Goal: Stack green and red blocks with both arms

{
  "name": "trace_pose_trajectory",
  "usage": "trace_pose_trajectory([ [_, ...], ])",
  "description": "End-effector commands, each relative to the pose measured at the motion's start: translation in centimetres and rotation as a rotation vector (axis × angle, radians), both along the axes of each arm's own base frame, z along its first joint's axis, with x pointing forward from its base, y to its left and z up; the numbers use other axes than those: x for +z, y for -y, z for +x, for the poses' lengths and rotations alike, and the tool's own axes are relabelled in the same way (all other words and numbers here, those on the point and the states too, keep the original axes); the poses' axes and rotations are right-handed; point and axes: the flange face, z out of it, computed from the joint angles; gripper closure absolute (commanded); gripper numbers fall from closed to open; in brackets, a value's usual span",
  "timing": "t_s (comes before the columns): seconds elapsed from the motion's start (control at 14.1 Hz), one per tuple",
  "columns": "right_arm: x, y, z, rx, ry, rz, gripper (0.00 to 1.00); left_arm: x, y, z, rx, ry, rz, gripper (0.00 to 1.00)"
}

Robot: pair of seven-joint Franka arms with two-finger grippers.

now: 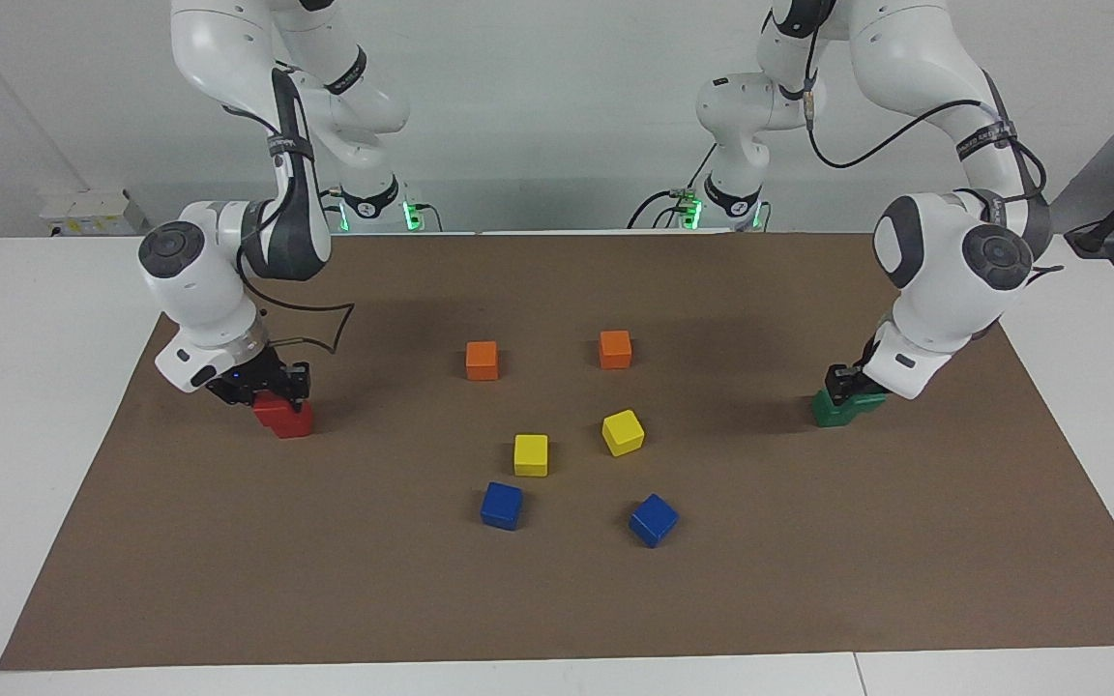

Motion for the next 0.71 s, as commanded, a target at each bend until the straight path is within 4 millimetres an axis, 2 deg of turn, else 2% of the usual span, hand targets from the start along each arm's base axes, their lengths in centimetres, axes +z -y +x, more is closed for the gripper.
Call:
trace_pose_trajectory([
  [0.0,-0.3,0.0,-0.3,0.030,0.011,-0.004,1.00,-0.6,-0.7,-1.9,-0.060,0.028,-0.016,1.00],
  [0.14,-0.3,0.0,-0.4,0.031,0.008,-0.006,1.00,-1.5,-2.2,-2.5,-0.079,0.054,-0.018,1.00],
  [0.28,-0.4,0.0,-0.6,0.033,-0.004,-0.004,1.00,-1.5,-2.3,-2.7,-0.091,0.056,-0.017,1.00],
  [0.57,-0.5,0.2,-0.8,0.046,-0.011,-0.005,1.00,-3.7,-2.1,-3.7,-0.104,0.054,-0.022,1.00],
  [0.64,-0.5,0.1,-0.8,0.047,-0.010,-0.006,1.00,-3.7,-2.1,-3.7,-0.095,0.059,-0.034,1.00],
])
